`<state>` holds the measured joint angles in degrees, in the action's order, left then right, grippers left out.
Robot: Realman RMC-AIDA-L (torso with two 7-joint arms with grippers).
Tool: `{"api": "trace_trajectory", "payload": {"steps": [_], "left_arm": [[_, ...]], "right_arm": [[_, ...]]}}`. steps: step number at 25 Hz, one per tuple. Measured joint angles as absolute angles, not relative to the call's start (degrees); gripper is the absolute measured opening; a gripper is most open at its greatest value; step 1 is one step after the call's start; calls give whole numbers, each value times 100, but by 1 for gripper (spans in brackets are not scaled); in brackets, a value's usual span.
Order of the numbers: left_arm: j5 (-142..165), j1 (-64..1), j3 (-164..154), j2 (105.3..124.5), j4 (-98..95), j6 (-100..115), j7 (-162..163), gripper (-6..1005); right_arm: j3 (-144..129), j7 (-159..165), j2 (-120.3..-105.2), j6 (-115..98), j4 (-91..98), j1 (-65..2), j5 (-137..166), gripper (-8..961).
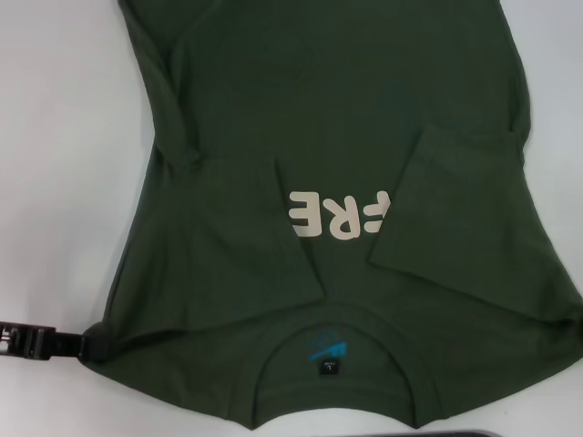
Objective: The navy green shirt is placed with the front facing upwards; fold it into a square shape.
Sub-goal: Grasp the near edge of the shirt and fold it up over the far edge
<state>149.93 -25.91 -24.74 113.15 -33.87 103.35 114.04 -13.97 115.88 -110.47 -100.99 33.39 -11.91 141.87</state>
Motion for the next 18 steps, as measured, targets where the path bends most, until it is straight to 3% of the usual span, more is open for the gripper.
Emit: {"api": "trace_trajectory", "payload": {"steps": [18], "left_arm": [[14993,-2455,-2550,11274,-3425,10390,11396,63]], "right_arm": [[-1091,11385,-11107,-10279,3341,-961,14168,49]]}}
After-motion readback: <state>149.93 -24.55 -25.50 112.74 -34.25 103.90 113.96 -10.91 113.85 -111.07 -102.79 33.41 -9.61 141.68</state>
